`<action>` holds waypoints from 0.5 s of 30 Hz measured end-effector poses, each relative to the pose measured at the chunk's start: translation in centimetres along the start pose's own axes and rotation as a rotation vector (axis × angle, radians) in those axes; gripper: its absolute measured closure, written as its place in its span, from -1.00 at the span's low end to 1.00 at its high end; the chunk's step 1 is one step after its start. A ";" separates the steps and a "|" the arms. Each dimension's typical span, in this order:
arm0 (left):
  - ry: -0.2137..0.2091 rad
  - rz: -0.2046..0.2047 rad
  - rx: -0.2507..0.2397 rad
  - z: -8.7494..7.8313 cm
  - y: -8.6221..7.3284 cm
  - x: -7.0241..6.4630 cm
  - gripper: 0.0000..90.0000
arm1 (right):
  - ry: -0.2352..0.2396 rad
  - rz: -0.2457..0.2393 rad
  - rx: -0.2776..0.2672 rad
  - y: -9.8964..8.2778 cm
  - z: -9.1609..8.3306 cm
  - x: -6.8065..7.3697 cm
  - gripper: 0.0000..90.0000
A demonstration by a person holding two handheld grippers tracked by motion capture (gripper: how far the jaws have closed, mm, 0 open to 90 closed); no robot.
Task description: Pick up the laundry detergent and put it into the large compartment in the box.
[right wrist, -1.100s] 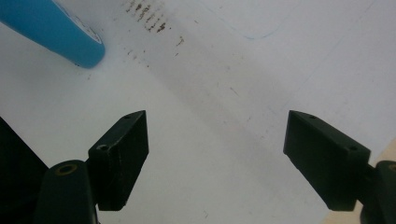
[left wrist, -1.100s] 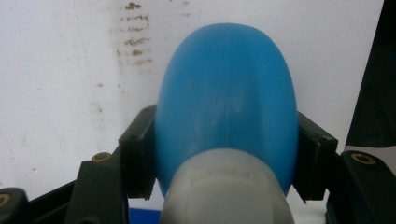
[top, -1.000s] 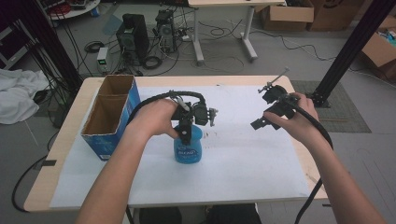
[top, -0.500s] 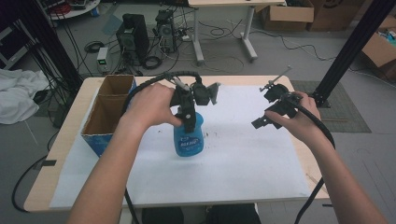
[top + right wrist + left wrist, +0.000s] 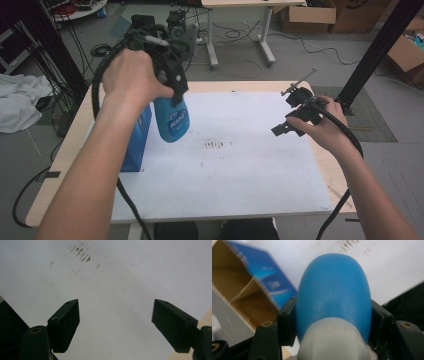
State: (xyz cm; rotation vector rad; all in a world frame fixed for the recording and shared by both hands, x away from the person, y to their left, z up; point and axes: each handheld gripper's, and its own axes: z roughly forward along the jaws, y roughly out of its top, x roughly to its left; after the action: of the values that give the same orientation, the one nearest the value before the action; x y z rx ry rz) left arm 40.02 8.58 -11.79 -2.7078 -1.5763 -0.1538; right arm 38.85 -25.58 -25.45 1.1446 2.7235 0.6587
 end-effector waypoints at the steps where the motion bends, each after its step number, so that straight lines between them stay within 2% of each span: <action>1: -0.007 -0.056 -0.008 -0.4 -0.3 0.9 -0.15 | 0.001 0.004 -0.002 0.0 0.0 0.0 -0.50; 3: -0.012 -0.140 -0.020 -1.2 -0.9 2.4 -0.15 | 0.001 0.001 0.000 0.0 -0.1 -0.1 -0.50; 5: -0.014 -0.243 -0.034 -1.8 -1.6 4.0 -0.15 | 0.000 0.001 -0.002 -0.1 -0.2 -0.2 -0.50; 11: 0.015 -0.392 -0.043 -2.7 -3.6 8.2 -0.14 | -0.002 0.003 0.006 -0.3 -0.2 -0.5 -0.50; 15: 0.039 -0.463 -0.048 -2.6 -4.9 10.4 -0.14 | -0.002 0.014 0.002 -0.5 -0.3 -0.9 -0.50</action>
State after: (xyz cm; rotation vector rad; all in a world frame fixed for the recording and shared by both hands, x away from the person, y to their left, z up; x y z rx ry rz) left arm 40.69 19.86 -8.56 -2.3025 -2.1816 -0.2438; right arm 39.06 -26.65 -25.49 1.1647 2.7180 0.6564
